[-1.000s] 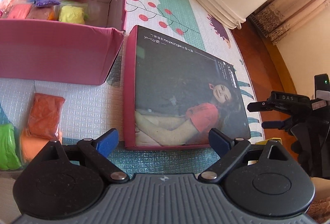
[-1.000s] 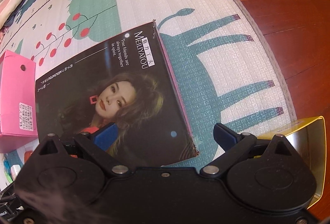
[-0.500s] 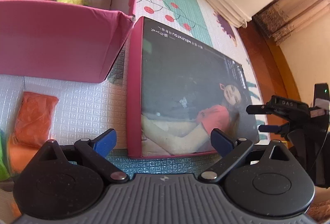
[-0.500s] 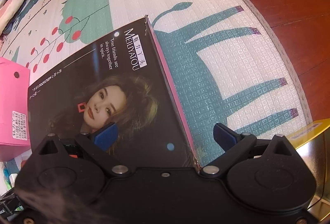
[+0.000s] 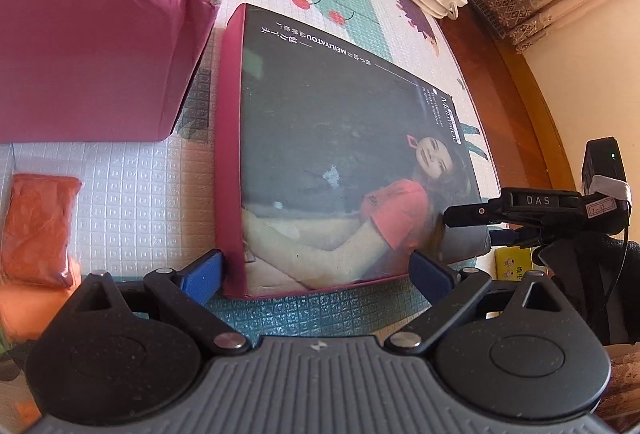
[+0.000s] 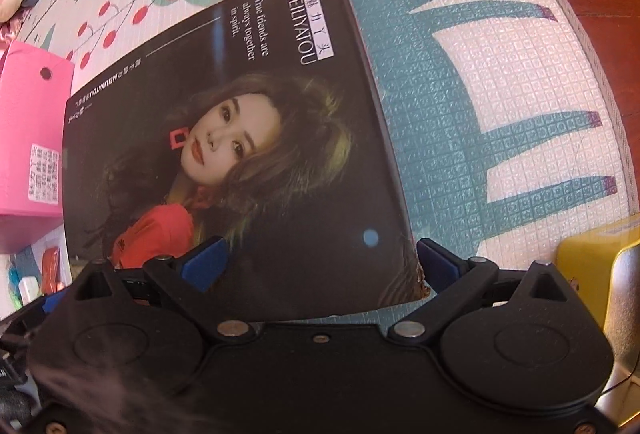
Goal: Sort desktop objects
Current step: 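Close the left tool on one lid edge while the right tool grips the opposite edge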
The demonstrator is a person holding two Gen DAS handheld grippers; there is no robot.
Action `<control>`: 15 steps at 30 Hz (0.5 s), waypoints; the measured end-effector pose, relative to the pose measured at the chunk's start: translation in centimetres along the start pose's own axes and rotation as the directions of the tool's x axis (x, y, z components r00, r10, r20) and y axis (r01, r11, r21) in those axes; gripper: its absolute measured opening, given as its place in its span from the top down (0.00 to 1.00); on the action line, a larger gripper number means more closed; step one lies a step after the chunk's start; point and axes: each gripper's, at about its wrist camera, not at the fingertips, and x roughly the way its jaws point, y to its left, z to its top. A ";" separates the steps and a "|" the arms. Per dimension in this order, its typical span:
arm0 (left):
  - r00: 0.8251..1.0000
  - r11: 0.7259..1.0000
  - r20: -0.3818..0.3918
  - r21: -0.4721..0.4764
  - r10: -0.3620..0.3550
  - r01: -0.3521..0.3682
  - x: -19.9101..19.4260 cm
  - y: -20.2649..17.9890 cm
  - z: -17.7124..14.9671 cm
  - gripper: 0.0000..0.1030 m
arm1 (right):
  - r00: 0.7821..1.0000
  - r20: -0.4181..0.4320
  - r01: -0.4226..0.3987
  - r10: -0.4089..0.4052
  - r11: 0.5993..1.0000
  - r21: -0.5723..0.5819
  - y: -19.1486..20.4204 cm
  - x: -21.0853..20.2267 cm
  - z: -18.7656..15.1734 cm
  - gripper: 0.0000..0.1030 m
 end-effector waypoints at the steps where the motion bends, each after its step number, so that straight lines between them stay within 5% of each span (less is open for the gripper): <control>1: 1.000 1.000 -0.020 -0.005 -0.003 0.002 -0.1 0.2 0.1 0.05 | 1.000 -0.031 -0.003 0.002 1.000 -0.024 0.3 0.1 -0.3 0.02; 7: 0.972 0.998 -0.231 0.043 -0.041 0.053 -0.4 1.3 0.5 0.05 | 0.952 -0.305 -0.036 -0.014 0.987 -0.159 1.5 1.3 -3.3 0.01; 15: 0.994 0.989 -0.041 0.111 0.099 -0.093 -0.8 0.4 0.6 0.05 | 0.994 -0.083 0.054 -0.069 0.985 -0.164 1.6 -1.2 -2.4 0.01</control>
